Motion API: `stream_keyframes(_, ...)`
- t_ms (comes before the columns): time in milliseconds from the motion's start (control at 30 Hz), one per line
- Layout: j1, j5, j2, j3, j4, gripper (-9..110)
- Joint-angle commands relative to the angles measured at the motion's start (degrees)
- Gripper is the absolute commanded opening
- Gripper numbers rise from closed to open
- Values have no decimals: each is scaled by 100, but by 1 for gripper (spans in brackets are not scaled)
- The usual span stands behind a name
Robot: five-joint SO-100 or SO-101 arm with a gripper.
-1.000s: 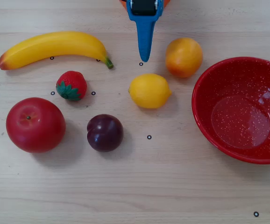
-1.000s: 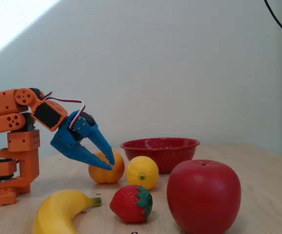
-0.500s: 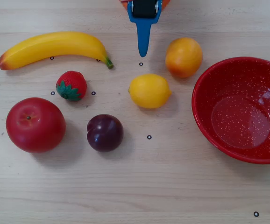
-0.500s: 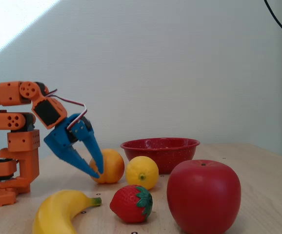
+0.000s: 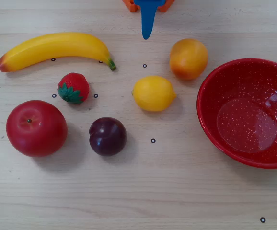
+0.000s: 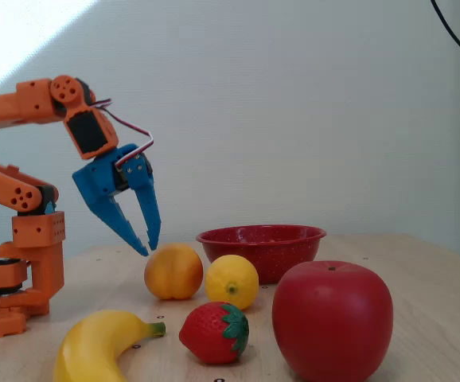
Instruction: Put the lemon in the red bowl.
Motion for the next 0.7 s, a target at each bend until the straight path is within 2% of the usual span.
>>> stream_keyframes(0, -237, 88, -466, -949, 167, 0)
stream_keyframes(467, -88, -185, -3085, -4043, 1837, 9)
stream_keyframes(667, -35, -308, -3797, -4685, 2004, 24)
